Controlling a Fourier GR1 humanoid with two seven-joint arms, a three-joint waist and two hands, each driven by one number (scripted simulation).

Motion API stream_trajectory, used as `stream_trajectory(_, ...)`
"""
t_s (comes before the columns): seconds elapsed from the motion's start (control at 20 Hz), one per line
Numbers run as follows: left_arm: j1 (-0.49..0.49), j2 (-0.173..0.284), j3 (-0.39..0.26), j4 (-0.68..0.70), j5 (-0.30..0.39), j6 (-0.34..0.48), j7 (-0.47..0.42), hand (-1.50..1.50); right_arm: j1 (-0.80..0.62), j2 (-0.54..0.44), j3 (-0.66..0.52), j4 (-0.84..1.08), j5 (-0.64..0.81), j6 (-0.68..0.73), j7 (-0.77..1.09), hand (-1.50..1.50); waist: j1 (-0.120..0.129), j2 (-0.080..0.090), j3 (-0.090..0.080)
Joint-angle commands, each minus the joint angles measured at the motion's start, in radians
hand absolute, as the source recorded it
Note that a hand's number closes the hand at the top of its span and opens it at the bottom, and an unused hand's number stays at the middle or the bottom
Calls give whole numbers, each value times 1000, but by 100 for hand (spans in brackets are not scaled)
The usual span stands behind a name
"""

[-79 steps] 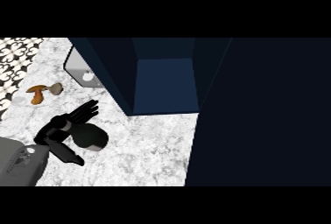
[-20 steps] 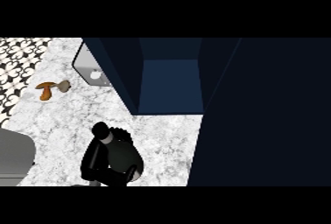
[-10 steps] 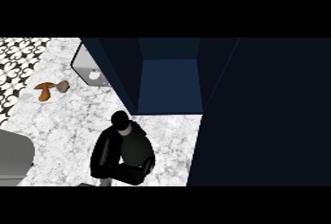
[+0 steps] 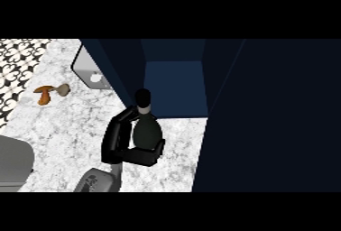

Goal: Pick up the wine, place it into the cabinet and close the cabinet

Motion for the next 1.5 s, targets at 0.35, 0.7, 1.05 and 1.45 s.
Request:
stream_trajectory(0.35, -238, -6, 51, 229, 20, 31, 35, 150, 135, -69, -45, -242, -35, 45, 25, -150, -9, 1, 1)
stream_trajectory(0.7, -411, -6, -25, 418, 142, 124, -53, 150, 74, -20, -24, -156, -50, 52, -14, -150, -18, 7, -1)
stream_trajectory(1.05, -527, -6, 39, 629, 224, 89, -123, 150, 138, -25, -53, -163, -109, 71, -71, -150, -32, 10, 0)
stream_trajectory(1.45, -690, -6, 61, 836, 248, 96, -139, 150, 158, -21, -70, -166, -116, 95, -90, -150, -36, 13, 0)
